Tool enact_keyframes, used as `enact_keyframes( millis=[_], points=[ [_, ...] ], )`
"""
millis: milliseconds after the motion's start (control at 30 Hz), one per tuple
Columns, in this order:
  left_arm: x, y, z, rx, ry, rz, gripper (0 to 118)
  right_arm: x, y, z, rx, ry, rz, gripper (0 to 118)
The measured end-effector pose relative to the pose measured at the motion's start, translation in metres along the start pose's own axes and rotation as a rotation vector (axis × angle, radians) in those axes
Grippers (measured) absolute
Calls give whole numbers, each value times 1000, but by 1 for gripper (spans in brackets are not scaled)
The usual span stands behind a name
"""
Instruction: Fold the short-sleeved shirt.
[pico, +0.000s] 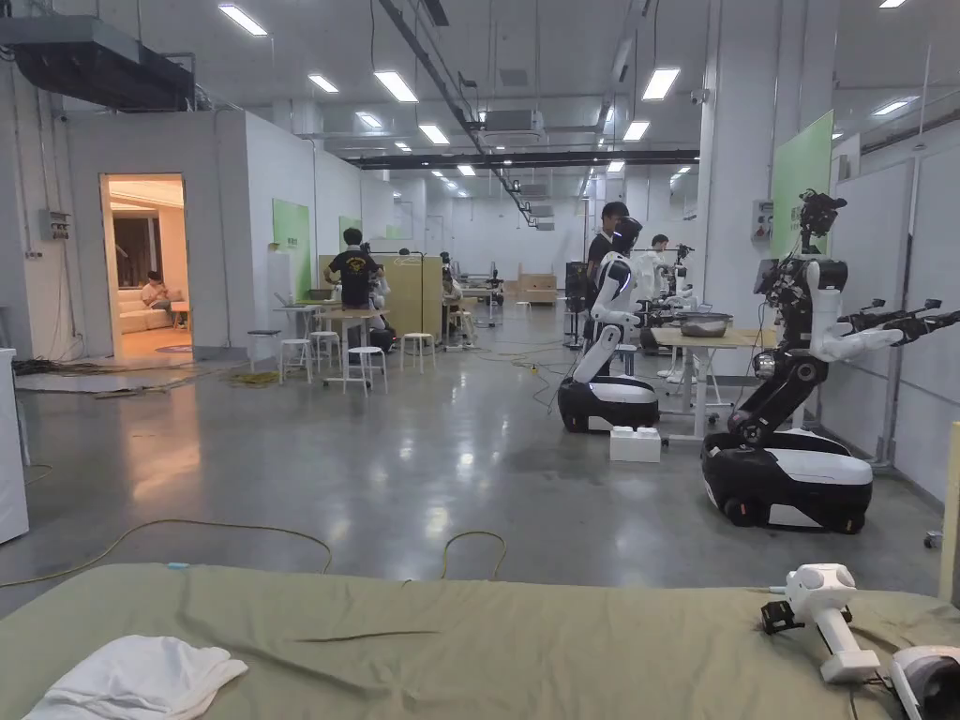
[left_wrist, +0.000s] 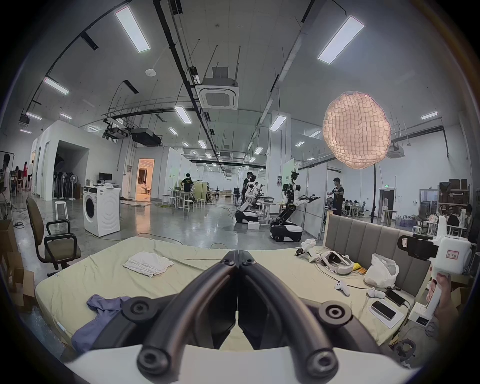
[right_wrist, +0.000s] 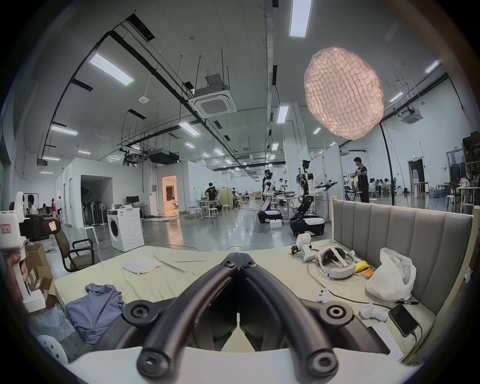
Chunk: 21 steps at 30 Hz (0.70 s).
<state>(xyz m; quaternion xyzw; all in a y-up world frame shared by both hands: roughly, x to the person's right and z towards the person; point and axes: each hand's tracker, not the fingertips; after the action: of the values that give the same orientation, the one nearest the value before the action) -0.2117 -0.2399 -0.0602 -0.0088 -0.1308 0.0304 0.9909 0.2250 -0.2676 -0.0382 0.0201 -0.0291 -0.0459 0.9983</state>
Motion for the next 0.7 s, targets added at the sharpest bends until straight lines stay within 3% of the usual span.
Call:
enact_keyframes(
  millis=[700],
  points=[
    [1, -9, -4, -23, -5, -33, 0, -5, -14, -4, -49, 15, 0, 0]
  ],
)
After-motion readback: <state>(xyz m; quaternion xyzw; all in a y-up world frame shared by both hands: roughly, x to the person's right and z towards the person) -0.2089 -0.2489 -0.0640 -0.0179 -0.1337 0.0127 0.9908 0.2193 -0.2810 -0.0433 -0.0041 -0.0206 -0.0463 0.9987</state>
